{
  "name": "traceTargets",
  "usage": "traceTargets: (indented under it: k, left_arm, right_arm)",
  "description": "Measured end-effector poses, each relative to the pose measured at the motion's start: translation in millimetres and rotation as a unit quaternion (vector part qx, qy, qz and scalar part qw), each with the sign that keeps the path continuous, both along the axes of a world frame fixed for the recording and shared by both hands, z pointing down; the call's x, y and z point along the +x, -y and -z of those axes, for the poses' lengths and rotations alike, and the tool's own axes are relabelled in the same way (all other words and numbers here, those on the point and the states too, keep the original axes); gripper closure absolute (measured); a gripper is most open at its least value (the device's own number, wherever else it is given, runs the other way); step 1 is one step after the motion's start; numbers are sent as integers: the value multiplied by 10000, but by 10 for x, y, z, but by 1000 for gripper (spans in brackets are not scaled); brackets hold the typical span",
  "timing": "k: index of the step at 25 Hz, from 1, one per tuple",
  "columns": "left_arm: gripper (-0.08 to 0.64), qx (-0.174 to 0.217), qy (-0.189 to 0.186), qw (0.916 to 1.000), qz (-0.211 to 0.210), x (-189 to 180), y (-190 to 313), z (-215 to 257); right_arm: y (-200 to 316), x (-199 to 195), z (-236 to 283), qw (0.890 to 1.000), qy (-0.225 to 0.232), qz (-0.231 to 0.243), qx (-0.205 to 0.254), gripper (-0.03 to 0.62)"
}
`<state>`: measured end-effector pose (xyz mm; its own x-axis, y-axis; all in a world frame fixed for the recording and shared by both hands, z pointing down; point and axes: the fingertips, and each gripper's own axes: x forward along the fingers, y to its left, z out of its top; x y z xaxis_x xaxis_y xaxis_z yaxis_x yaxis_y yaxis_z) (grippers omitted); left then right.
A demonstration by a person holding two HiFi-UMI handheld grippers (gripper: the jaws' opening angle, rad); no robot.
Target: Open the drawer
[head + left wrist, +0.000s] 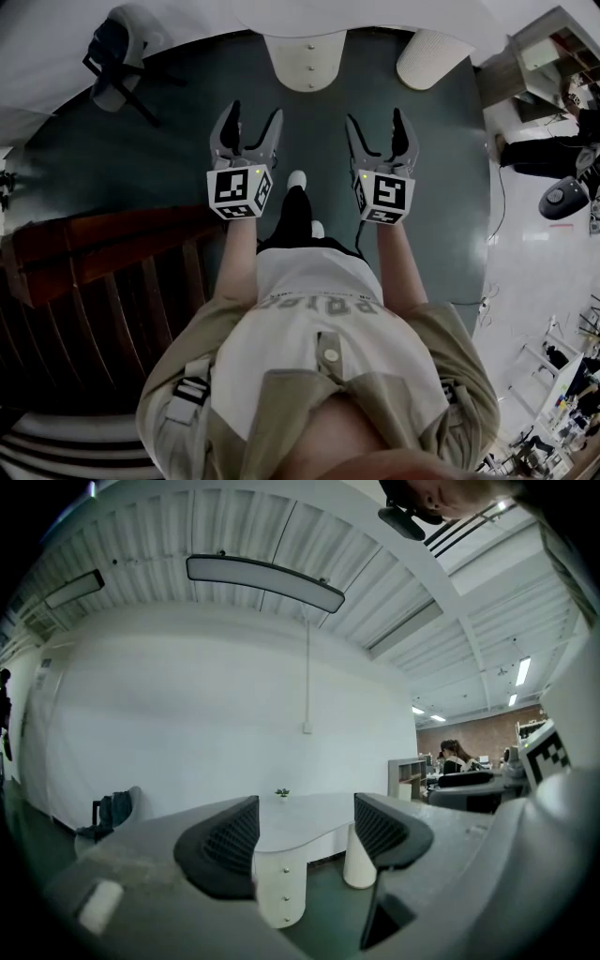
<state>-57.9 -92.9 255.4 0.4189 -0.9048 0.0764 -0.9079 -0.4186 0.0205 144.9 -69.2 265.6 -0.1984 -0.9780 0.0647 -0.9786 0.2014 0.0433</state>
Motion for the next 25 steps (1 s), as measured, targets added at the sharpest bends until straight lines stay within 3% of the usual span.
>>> traceTargets:
  k: [9,18,25]
  left_arm:
    - [230,85,-80,9997,-204,25,725,30]
    - [230,281,-154,9990,-326,-224,1522,206]
    - [230,17,-234,9993,-278,-282,1781,-17]
  right_arm:
    - [579,-101,-55,9999,-138,-24,-47,232]
    - [1412,-332,85,9996,-185,-169,123,232]
    - [1713,-379,-1,9996,-219,-174,3,232]
